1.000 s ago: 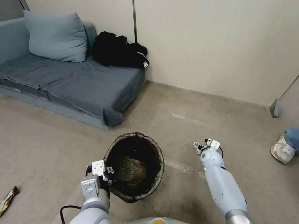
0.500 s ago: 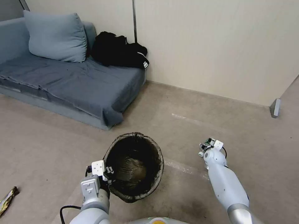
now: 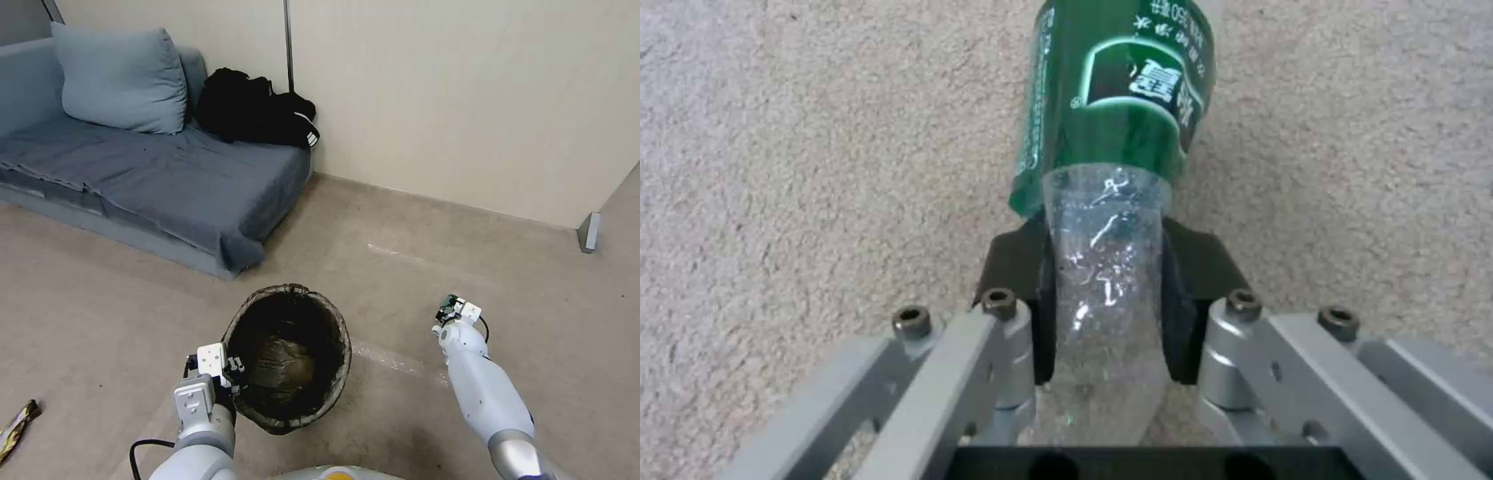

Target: Pick up the trash bin, then pick up the garbage from the floor and place it into the trash bin.

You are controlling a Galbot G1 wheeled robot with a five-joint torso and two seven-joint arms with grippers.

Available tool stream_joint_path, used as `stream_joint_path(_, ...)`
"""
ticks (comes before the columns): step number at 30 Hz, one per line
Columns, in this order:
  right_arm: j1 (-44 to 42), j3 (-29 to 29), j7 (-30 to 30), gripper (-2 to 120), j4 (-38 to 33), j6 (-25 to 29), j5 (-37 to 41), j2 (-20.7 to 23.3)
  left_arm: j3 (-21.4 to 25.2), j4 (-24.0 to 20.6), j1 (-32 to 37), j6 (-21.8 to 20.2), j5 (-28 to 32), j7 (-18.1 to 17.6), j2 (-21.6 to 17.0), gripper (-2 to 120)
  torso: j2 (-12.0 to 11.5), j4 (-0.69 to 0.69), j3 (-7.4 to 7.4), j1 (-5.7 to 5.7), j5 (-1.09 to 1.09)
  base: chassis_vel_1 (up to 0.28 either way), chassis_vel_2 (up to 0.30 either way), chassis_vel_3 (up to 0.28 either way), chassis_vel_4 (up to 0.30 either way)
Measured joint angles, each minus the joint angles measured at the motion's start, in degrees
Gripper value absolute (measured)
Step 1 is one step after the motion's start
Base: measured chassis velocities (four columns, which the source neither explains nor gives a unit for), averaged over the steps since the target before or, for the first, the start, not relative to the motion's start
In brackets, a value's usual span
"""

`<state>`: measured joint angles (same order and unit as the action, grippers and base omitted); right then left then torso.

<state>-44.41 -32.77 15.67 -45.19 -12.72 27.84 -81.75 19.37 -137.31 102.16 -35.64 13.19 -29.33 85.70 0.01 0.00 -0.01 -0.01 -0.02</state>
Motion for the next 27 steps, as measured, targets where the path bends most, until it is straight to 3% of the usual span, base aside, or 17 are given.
stream_joint_path(8,-3.36,0.45,-0.34,19,-5.94,1.87,-0.87,-0.53,0.25,0.36,-0.66,0.00,0.61,0.00,-0.42,0,-0.01,0.01,0.01,0.01,0.09,0.000,0.000,0.000,0.000)
stream_joint_path(10,-6.60,0.76,-0.92,19,-13.37,3.38,-1.91,-0.59,0.27,0.52,-0.95,0.00,0.75,0.00,-0.45,0,-0.01,0.01,0.01,0.00,0.02,0.000,0.000,0.000,0.000)
stream_joint_path(11,-6.60,0.76,-0.92,19,-13.37,3.38,-1.91,-0.59,0.27,0.52,-0.95,0.00,0.75,0.00,-0.45,0,-0.01,0.01,0.01,0.00,0.02,0.000,0.000,0.000,0.000)
stream_joint_path(15,-13.18,2.20,-4.38,19,-30.85,7.27,-4.13,-0.52,0.12,0.88,-1.39,-0.19,1.94,-0.16,-0.63,0,0.00,0.02,0.00,0.00,0.00,0.000,0.000,0.000,0.000)
stream_joint_path(16,-13.18,2.20,-4.38,19,-30.85,7.27,-4.13,-0.52,0.12,0.88,-1.39,-0.19,1.94,-0.16,-0.63,0,0.00,0.02,0.00,0.00,0.00,0.000,0.000,0.000,0.000)
stream_joint_path(18,-18.76,4.37,-9.60,19,-42.12,12.50,-6.12,0.10,-0.26,1.02,-1.68,-0.60,3.24,-0.24,-1.34,0,-0.01,0.00,0.01,0.00,0.05,0.000,0.000,0.000,0.000)
stream_joint_path(20,-19.36,4.63,-10.29,19,-43.37,13.13,-6.28,0.18,-0.26,1.03,-1.70,-0.62,3.29,-0.26,-1.41,0,-0.01,-0.01,0.01,0.00,0.05,0.000,0.000,0.000,0.000)
stream_joint_path(21,-23.31,6.12,-15.55,19,-51.03,17.42,-6.81,1.01,-0.21,1.12,-1.96,-0.81,3.94,-0.44,-2.06,0,0.00,-0.02,0.00,0.00,-0.03,0.000,0.000,0.000,0.000)
stream_joint_path(23,-25.15,7.03,-18.73,19,-53.94,19.70,-6.84,1.50,-0.18,1.13,-2.06,-0.90,4.31,-0.46,-2.23,0,-0.01,0.00,0.00,0.00,-0.01,0.000,0.000,0.000,0.000)
stream_joint_path(24,-28.07,8.55,-24.17,19,-58.34,22.98,-6.94,2.49,-0.10,1.16,-2.26,-1.05,4.86,-0.45,-2.61,0,0.00,0.00,0.01,0.00,0.05,0.000,0.000,0.000,0.000)
stream_joint_path(27,-31.94,11.21,-31.23,19,-63.40,26.80,-6.85,4.60,-0.07,1.29,-2.61,-1.18,5.29,-0.57,-2.95,0,0.00,0.00,0.00,0.00,0.01,0.000,0.000,0.000,0.000)
